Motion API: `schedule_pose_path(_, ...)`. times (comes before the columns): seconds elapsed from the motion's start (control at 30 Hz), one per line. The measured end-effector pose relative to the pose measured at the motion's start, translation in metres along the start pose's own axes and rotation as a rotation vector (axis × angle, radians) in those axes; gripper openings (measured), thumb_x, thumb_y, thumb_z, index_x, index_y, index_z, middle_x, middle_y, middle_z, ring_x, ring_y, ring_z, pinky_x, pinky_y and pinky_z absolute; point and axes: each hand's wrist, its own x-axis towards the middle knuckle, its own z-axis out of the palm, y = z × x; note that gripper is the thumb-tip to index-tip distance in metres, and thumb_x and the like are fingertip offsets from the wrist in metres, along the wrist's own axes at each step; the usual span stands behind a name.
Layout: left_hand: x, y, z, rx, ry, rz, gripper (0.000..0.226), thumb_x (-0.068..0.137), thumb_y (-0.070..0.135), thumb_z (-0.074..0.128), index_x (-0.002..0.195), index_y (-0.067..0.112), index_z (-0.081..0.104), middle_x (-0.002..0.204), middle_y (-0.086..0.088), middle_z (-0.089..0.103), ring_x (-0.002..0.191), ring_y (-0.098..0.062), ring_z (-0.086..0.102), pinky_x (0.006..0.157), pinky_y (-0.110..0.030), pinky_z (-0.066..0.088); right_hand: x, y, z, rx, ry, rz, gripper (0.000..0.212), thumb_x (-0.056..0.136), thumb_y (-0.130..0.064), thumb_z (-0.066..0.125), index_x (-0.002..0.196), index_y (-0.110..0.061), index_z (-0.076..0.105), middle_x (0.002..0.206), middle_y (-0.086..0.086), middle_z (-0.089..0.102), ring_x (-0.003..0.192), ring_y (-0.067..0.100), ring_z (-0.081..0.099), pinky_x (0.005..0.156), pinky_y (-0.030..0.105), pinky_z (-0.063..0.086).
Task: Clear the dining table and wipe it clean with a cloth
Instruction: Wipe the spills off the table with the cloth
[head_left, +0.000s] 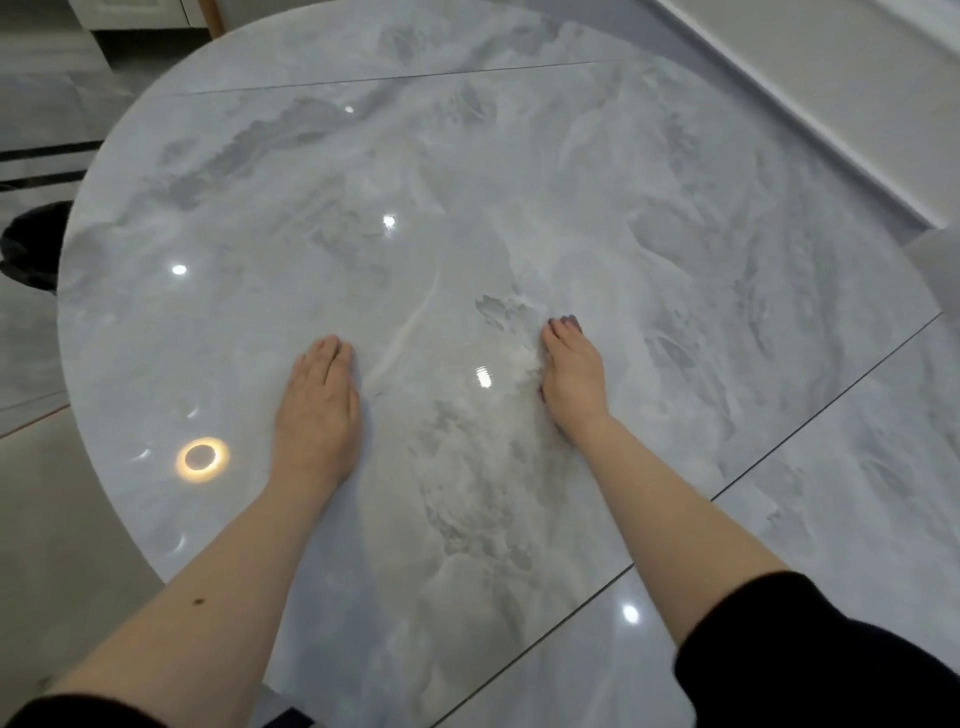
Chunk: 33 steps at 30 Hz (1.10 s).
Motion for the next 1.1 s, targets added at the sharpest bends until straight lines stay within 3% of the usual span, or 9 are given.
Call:
schedule_pose_path(0.13,0.000,-0.001,0.001,-0.007,-0.003,0.001,0.056,0.090,0.022,0.023,0.132,-0.006,0.046,0.140,-0.024,0.044,0.132,-0.036,0.040,0.116,-0.040,0.019,0.016,-0.056,0.038,0.074,0.121,-0.233,0.043,0.060,-0.004,0.048,0.098,0.007,0.064,0.093,0.027,0.068,0.091,0.039,0.065,0.092,0.045,0.048)
schedule_pose_path(0.33,-0.002,-0.002,-0.001,-0.028,0.028,-0.001,0.059,0.090,0.026,0.019,0.132,-0.005,0.046,0.141,-0.022,0.043,0.133,-0.035,0.039,0.116,-0.039,0.019,-0.020,-0.071,0.053,0.115,-0.096,-0.514,0.044,0.078,-0.005,0.042,0.115,0.005,0.064,0.120,0.021,0.063,0.114,0.042,0.058,0.097,0.046,0.045)
schedule_pose_path(0.47,0.000,0.000,0.000,-0.029,0.036,-0.020,0.054,0.091,0.021,0.024,0.132,-0.006,0.046,0.141,-0.023,0.043,0.133,-0.035,0.039,0.116,-0.037,0.017,0.003,0.010,0.022,-0.062,0.008,-0.261,0.048,0.073,-0.006,0.041,0.113,0.009,0.063,0.119,0.026,0.062,0.113,0.049,0.056,0.092,0.058,0.047)
schedule_pose_path(0.57,0.000,-0.001,0.001,-0.026,0.028,-0.017,0.058,0.090,0.025,0.020,0.132,-0.006,0.045,0.141,-0.023,0.043,0.133,-0.035,0.039,0.116,-0.037,0.017,0.024,0.025,0.014,-0.105,-0.025,-0.053,0.046,0.081,-0.007,0.041,0.120,0.011,0.056,0.128,0.027,0.056,0.125,0.046,0.046,0.111,0.043,0.032)
schedule_pose_path(0.67,0.000,-0.001,0.001,-0.030,0.042,-0.015,0.050,0.093,0.019,0.027,0.133,-0.005,0.045,0.141,-0.023,0.043,0.134,-0.035,0.038,0.117,-0.038,0.019,0.055,0.006,0.031,-0.096,0.029,0.010,0.027,0.081,0.001,0.043,0.100,0.009,0.061,0.105,0.025,0.063,0.108,0.043,0.056,0.103,0.034,0.033)
schedule_pose_path(0.73,0.000,0.000,0.002,-0.056,0.057,-0.012,0.048,0.092,0.016,0.030,0.133,-0.006,0.046,0.141,-0.023,0.043,0.134,-0.035,0.038,0.116,-0.040,0.021,0.068,-0.019,0.043,-0.057,0.066,-0.085,0.020,0.081,-0.001,0.046,0.090,0.006,0.062,0.091,0.021,0.064,0.094,0.040,0.061,0.093,0.038,0.043)
schedule_pose_path(0.9,-0.003,0.001,-0.005,-0.195,0.175,0.031,0.050,0.091,0.018,0.026,0.129,-0.005,0.050,0.136,-0.023,0.049,0.129,-0.034,0.044,0.112,-0.044,0.030,0.042,-0.106,0.084,0.093,0.058,-0.448,0.026,0.077,0.001,0.059,0.100,0.008,0.068,0.104,0.025,0.068,0.101,0.041,0.065,0.089,0.051,0.052)
schedule_pose_path(1.0,-0.007,-0.004,-0.014,-0.341,0.331,-0.054,0.045,0.094,0.012,0.028,0.132,-0.005,0.046,0.138,-0.021,0.047,0.130,-0.031,0.042,0.112,-0.045,0.029,-0.009,-0.134,0.081,0.178,-0.065,-0.535,0.036,0.089,-0.011,0.043,0.115,0.001,0.065,0.121,0.018,0.064,0.116,0.036,0.059,0.097,0.043,0.048)
schedule_pose_path(1.1,-0.023,-0.025,-0.027,-0.352,0.357,-0.172,0.043,0.094,0.007,0.031,0.133,-0.003,0.046,0.139,-0.018,0.047,0.133,-0.031,0.040,0.115,-0.041,0.025,-0.053,-0.116,0.058,0.151,-0.219,-0.690,0.041,0.086,-0.002,0.049,0.126,-0.003,0.058,0.133,0.013,0.057,0.126,0.030,0.051,0.103,0.036,0.038)
